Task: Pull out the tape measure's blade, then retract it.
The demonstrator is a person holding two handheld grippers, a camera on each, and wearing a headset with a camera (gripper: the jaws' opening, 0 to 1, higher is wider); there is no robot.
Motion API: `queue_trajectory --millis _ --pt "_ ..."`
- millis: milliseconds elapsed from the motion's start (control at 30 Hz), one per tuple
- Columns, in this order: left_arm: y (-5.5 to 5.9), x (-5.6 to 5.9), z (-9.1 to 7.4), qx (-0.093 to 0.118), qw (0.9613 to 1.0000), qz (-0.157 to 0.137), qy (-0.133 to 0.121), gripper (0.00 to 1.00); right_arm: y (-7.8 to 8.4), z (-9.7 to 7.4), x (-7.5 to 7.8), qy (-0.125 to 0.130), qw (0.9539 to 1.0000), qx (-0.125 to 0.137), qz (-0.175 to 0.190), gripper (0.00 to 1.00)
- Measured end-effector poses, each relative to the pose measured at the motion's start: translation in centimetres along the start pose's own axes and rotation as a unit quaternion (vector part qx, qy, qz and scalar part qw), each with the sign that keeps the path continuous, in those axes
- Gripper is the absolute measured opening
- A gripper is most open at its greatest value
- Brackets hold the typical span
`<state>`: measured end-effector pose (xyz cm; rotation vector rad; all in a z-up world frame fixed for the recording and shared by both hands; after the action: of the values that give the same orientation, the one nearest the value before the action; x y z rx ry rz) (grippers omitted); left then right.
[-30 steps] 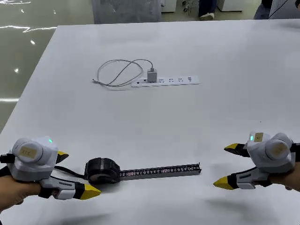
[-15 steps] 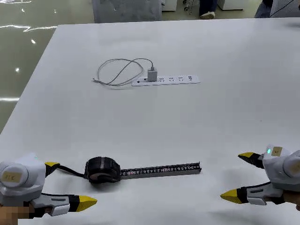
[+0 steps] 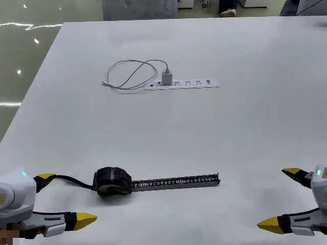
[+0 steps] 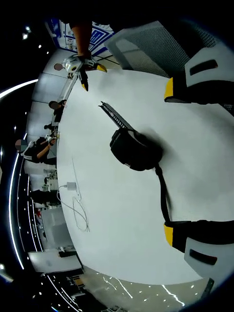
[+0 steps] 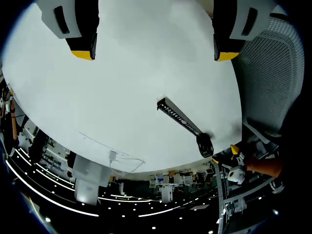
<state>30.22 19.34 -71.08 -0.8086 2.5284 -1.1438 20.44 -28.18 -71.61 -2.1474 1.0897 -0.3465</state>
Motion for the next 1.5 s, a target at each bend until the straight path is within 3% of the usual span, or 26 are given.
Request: queue_trajectory --millis 200,500,1133,1500 --pt "0.5 -0.2 -0.5 -0.004 1.0 0.004 -0.003 0.99 0.3 -0.8 0.6 0.009 0.9999 0.007 -0.003 0.99" --pt "0.0 0.0 -0.6 0.005 0.9999 0.013 -0.007 0.99 0.4 -1.3 1.1 0.015 0.9998 0.008 -0.007 0.99" --pt "-0.3 0.4 -0.7 0.018 0.9995 0.023 -0.003 0.99 0.0 -1.8 0.7 0.012 0.9994 0.009 -0.03 0.99" --pt "-0.3 0.3 -0.9 0.022 0.9996 0.018 -0.003 0.99 0.0 -2.0 0.8 0.014 0.9996 0.009 -0.024 0.99"
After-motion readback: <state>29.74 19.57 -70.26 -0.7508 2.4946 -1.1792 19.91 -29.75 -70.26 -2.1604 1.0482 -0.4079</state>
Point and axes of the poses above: the centre of the closed fingertips' face, and the gripper's own axes: z roughly forward along the fingers, x roughly to its right, y roughly out of its underside, the point moved 5 cm from there along -z, roughly backward along the fingers, and after that the axes turned 6 degrees about z, right-handed, at the moved point
